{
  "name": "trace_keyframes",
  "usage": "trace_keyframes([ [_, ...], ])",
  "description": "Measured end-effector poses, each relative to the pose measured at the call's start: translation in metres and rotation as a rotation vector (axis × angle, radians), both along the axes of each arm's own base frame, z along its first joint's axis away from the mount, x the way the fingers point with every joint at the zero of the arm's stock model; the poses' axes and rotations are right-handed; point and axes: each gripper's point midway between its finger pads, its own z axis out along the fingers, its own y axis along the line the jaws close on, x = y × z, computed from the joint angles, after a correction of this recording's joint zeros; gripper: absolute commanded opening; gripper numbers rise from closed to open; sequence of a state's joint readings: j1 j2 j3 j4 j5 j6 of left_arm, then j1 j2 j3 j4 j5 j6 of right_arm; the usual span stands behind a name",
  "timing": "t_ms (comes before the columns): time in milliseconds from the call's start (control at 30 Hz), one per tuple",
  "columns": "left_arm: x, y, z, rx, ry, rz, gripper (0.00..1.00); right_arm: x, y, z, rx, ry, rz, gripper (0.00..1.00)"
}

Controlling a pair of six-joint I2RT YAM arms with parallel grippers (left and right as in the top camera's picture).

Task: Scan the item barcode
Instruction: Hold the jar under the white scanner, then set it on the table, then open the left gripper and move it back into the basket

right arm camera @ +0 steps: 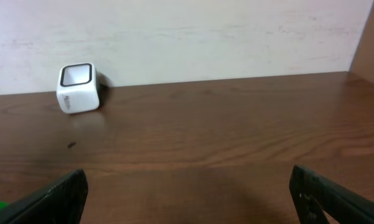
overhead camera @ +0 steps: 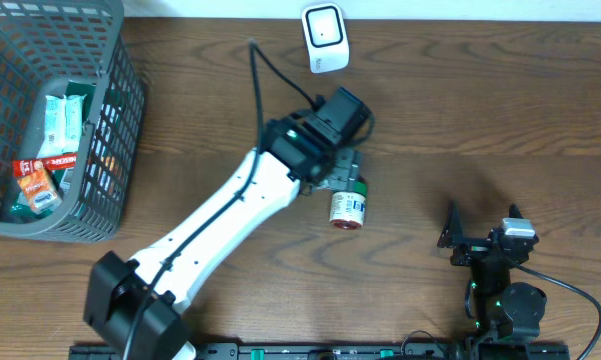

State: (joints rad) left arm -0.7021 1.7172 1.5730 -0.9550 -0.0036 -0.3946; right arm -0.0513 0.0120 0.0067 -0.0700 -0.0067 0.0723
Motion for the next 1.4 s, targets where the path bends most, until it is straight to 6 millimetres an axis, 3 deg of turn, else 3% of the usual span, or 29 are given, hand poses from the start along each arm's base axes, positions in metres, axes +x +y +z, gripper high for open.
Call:
trace_keyframes([
  [33,0.002,0.005,0.003,-0.001,-0.003,0.012,0.45,0.000,0.000,0.000,0.000,0.000,0.000,0.99],
  [67,0.004,0.010,0.006,-0.003,-0.008,0.025,0.24,0.000,0.000,0.000,0.000,0.000,0.000,0.99],
  [100,0.007,0.016,0.010,-0.009,-0.017,0.040,0.13,0.000,0.000,0.000,0.000,0.000,0.000,0.99],
  [167,0.013,0.026,0.019,-0.022,-0.037,0.065,0.07,0.000,0.000,0.000,0.000,0.000,0.000,0.99],
  [367,0.031,0.079,0.054,-0.061,-0.115,0.200,0.08,0.000,0.000,0.000,0.000,0.000,0.000,0.99],
  [567,0.046,0.164,0.098,-0.097,-0.240,0.425,0.11,0.000,0.000,0.000,0.000,0.000,0.000,0.99],
  [800,0.042,0.248,0.156,-0.153,-0.439,0.665,0.17,0.000,0.000,0.000,0.000,0.000,0.000,0.99],
  [967,0.042,0.299,0.192,-0.166,-0.598,0.789,0.38,0.000,0.000,0.000,0.000,0.000,0.000,0.99],
  [1033,0.043,0.319,0.197,-0.151,-0.634,0.838,0.43,0.000,0.000,0.000,0.000,0.000,0.000,0.99],
  [1167,0.034,0.370,0.195,-0.072,-0.652,0.983,0.45,0.000,0.000,0.000,0.000,0.000,0.000,0.99],
  [1400,0.017,0.453,0.166,0.097,-0.589,1.220,0.45,0.000,0.000,0.000,0.000,0.000,0.000,0.99],
])
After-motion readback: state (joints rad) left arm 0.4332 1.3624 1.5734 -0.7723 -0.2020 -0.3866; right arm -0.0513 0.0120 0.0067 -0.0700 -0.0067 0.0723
